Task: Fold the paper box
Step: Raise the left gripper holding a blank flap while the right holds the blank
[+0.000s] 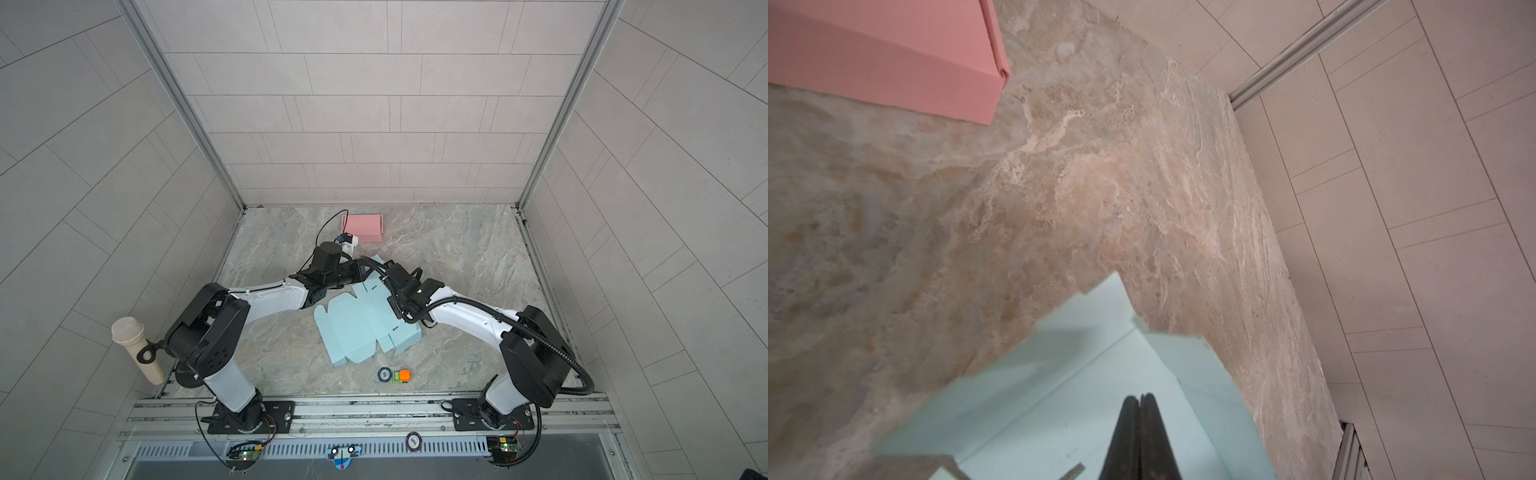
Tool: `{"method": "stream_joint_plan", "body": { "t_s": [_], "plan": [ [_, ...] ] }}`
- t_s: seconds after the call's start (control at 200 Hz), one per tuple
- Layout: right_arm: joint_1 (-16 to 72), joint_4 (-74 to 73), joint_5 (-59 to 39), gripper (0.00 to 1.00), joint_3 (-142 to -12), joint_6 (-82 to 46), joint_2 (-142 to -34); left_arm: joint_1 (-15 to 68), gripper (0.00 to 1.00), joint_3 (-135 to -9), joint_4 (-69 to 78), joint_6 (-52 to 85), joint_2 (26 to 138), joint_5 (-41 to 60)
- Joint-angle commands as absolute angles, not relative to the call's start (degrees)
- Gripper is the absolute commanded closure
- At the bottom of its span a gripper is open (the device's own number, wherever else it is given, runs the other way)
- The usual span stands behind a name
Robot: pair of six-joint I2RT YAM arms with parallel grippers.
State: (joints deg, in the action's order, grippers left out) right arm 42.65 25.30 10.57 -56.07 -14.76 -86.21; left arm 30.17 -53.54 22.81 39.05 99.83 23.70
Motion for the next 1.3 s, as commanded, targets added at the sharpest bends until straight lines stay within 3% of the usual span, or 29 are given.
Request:
{"method": "stream_joint_plan", "body": {
  "t_s": [0.0,0.516,1.041,1.292],
  "plan": [
    [42.9,23.4,10.0,1.00,-55.1,-13.8,-84.4,29.3,1.00,-56.5,24.4,40.8,102.3,24.7],
    [43.4,18.3,7.1,1.00,-52.1,-12.7,-82.0,30.0,1.00,-59.5,24.6,40.1,104.4,25.4],
    [43.7,18.4,10.1,1.00,-51.8,-12.2,-82.3,33.2,1.00,-53.4,21.9,36.4,97.6,23.3],
    [44.2,17.4,10.0,1.00,-51.2,-11.6,-82.2,29.5,0.99,-52.4,22.7,37.5,95.5,24.8]
  ]
}}
